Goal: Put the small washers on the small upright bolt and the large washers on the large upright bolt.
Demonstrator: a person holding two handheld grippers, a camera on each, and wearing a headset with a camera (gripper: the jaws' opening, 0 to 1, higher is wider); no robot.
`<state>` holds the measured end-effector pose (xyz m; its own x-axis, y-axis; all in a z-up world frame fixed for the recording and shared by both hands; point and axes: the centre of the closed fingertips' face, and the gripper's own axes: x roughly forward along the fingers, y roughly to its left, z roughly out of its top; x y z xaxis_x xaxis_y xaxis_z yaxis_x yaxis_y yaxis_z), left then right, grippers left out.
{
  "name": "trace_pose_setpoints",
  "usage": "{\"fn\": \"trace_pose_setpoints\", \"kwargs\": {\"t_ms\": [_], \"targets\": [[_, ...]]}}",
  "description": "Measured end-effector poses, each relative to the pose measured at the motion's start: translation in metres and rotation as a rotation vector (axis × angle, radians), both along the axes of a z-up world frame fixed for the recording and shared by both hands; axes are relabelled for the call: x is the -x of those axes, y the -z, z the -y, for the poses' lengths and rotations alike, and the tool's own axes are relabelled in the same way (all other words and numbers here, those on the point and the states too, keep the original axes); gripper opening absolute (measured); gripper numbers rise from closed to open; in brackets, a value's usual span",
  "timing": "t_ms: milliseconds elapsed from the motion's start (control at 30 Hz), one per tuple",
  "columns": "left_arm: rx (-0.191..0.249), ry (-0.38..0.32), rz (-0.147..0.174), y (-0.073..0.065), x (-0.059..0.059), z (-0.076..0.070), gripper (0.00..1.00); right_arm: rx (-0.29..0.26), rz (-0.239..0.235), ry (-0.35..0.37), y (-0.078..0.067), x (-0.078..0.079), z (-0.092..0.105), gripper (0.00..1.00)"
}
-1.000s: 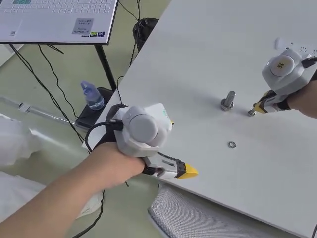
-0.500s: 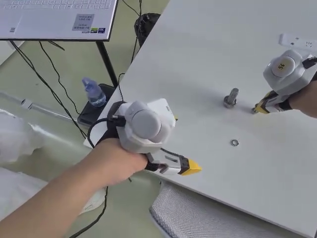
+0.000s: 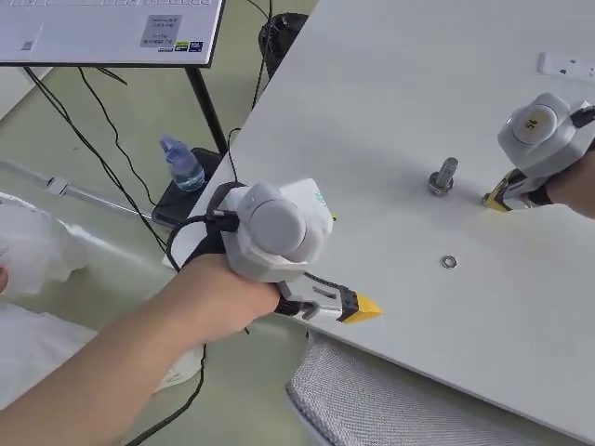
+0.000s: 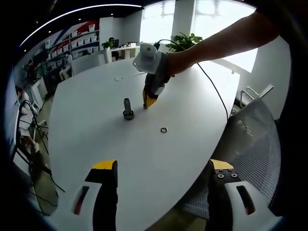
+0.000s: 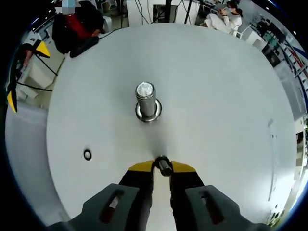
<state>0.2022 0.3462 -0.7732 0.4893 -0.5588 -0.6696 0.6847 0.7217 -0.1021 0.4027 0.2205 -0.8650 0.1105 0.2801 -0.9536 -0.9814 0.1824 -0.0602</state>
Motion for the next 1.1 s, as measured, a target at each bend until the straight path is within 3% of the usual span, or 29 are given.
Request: {"fn": "trace_pose_setpoints", "kwargs": {"t_ms": [1000, 1100], "targets": [[-0.003, 0.008, -0.005, 0.0006, -0.0027, 0.0020, 0.75, 0.006, -0.005, -0.013, -0.0030, 0.0048, -0.0014, 0.14], [0.002, 0.001, -0.002, -0.0004, -0.0035, 0.0017, 0.75, 0.010, -0.010, -0.011, -0.0030, 0.0056, 0.0001, 0.19]]}}
